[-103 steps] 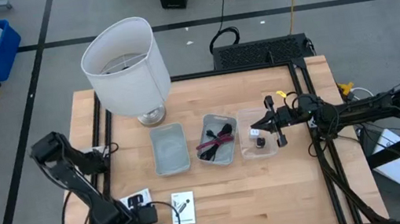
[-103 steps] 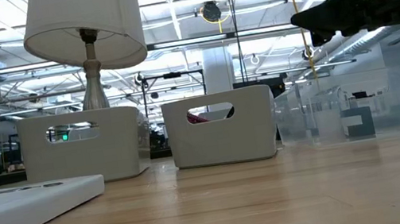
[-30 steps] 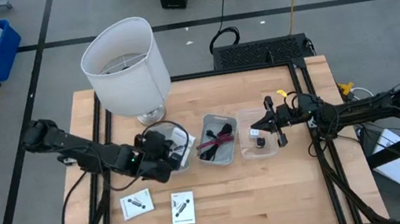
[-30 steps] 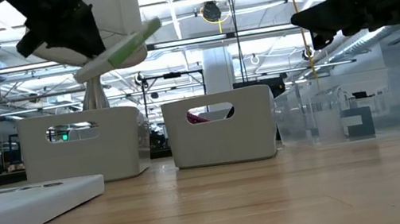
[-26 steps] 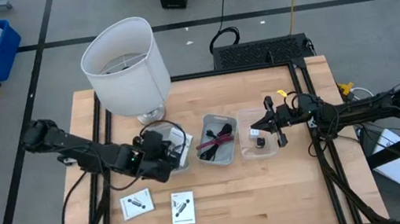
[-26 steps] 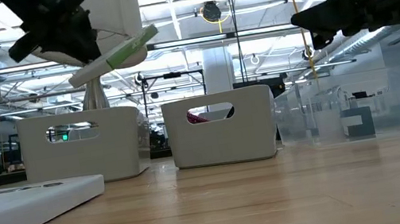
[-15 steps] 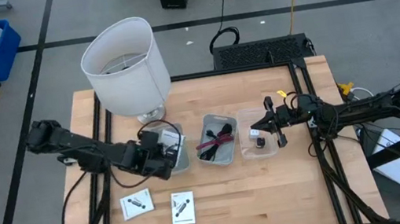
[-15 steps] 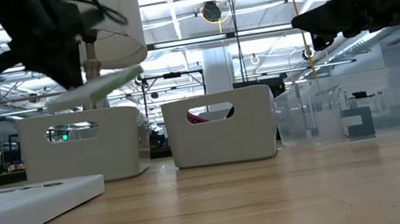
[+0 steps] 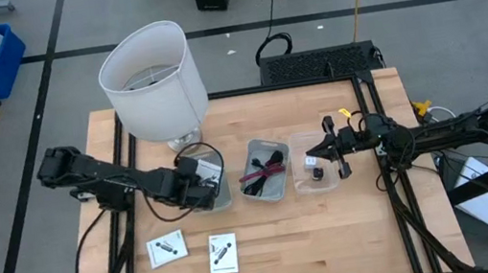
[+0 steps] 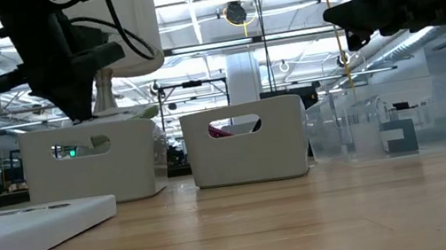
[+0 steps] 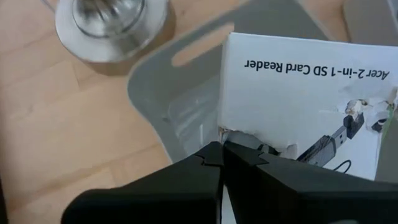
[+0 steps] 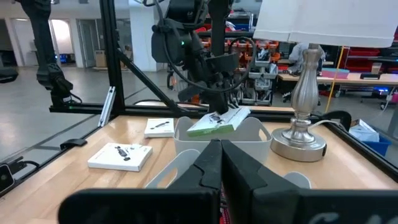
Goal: Pick and place items into bin
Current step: Put the bottom card reader box into the left gray bin
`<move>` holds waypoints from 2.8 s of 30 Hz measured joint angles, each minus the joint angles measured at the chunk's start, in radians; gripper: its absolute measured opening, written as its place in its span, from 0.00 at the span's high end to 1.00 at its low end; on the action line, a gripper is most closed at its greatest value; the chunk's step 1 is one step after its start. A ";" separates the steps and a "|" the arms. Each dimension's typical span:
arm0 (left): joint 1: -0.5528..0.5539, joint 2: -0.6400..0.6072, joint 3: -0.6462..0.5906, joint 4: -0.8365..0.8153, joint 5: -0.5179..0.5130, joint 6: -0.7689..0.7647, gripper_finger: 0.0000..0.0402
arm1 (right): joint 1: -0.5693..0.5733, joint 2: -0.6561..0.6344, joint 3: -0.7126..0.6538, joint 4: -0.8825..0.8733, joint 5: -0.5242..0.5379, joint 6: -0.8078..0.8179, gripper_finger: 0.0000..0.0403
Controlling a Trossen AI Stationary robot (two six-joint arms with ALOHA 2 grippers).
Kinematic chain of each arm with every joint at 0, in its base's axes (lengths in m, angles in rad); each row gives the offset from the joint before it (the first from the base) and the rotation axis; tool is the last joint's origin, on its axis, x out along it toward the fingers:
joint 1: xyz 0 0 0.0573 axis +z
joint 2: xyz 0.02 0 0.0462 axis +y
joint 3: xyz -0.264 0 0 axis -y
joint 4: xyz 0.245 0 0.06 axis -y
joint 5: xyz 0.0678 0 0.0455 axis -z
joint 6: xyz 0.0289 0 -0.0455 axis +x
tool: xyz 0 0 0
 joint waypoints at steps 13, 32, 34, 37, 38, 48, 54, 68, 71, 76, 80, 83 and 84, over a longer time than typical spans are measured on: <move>0.034 0.000 0.000 -0.007 0.046 0.033 0.99 | 0.000 0.000 0.000 0.000 0.000 -0.003 1.00; 0.010 -0.030 0.169 -0.121 -0.057 0.914 0.98 | 0.000 0.000 0.000 -0.001 0.000 -0.001 1.00; 0.002 -0.031 0.205 -0.105 -0.058 1.133 0.99 | 0.000 0.000 0.000 -0.001 0.000 -0.001 1.00; -0.005 -0.031 0.251 -0.087 -0.068 1.405 0.99 | 0.000 0.000 0.000 -0.001 0.000 -0.012 1.00; -0.005 -0.031 0.258 -0.085 -0.087 1.485 0.99 | 0.000 0.000 0.000 -0.001 -0.001 -0.016 1.00; 0.004 -0.009 0.202 -0.089 -0.219 2.171 0.98 | 0.000 0.000 0.000 -0.004 -0.001 -0.001 1.00; -0.007 0.055 0.196 0.060 -0.220 2.353 0.98 | 0.000 0.000 0.000 -0.044 -0.001 -0.002 1.00; -0.006 0.158 0.196 0.130 -0.158 2.483 0.98 | 0.000 0.000 0.000 -0.049 -0.001 -0.002 1.00; -0.021 0.158 0.196 0.117 -0.129 2.474 0.99 | 0.000 0.000 0.000 -0.048 -0.001 -0.002 1.00; -0.048 0.158 0.152 0.142 -0.110 2.484 0.98 | 0.000 0.000 0.000 -0.053 -0.001 -0.003 1.00; -0.059 0.158 0.089 0.172 -0.109 2.507 0.99 | 0.000 0.000 0.000 -0.054 -0.001 -0.003 1.00; -0.059 0.158 0.057 0.194 -0.109 2.524 0.98 | 0.000 0.000 0.000 -0.054 -0.001 -0.003 1.00; -0.058 0.158 0.054 0.195 -0.109 2.528 0.98 | 0.000 0.000 0.000 -0.054 -0.001 -0.003 1.00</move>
